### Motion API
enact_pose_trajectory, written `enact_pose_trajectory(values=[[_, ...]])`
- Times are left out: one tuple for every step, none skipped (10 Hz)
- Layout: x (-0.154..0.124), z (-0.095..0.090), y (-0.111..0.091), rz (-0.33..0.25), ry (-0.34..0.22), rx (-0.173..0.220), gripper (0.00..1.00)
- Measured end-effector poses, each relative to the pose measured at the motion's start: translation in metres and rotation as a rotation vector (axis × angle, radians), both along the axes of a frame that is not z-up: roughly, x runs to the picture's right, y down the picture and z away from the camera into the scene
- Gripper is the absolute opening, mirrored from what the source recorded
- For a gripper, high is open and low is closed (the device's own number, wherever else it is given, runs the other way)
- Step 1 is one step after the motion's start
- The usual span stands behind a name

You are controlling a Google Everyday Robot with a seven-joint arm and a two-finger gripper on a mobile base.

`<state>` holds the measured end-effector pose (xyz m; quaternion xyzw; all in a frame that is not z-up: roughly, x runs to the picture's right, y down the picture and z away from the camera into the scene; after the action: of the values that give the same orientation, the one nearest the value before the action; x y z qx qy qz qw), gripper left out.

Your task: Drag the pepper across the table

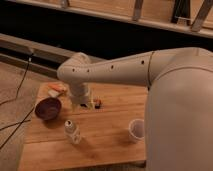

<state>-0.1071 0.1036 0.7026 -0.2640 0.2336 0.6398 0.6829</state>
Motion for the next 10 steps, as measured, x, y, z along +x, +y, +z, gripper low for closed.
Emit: enact_pose_trajectory(values=[[0.0, 0.0, 0.0, 0.0, 0.0, 0.0, 0.65], [0.0, 0.0, 0.0, 0.0, 0.0, 0.0, 0.65], [0.0, 0.0, 0.0, 0.0, 0.0, 0.0, 0.65], [0.0, 0.001, 0.0, -0.009, -0.002, -0.002, 0.65], [0.001, 0.005, -0.001, -0.056, -0.003, -0.001, 0.65], [-0.003, 0.009, -0.001, -0.095, -0.016, -0.001, 0.65], [-0.011, 0.021, -0.004, -0.209, -0.05, -0.006, 0.65], [-0.021, 0.031, -0.007, -0.285, -0.082, -0.007, 0.65], [-0.035, 0.04, -0.008, -0.355, -0.122, -0.014, 0.65], [-0.06, 0.056, -0.012, -0.446, -0.192, -0.019, 0.65]])
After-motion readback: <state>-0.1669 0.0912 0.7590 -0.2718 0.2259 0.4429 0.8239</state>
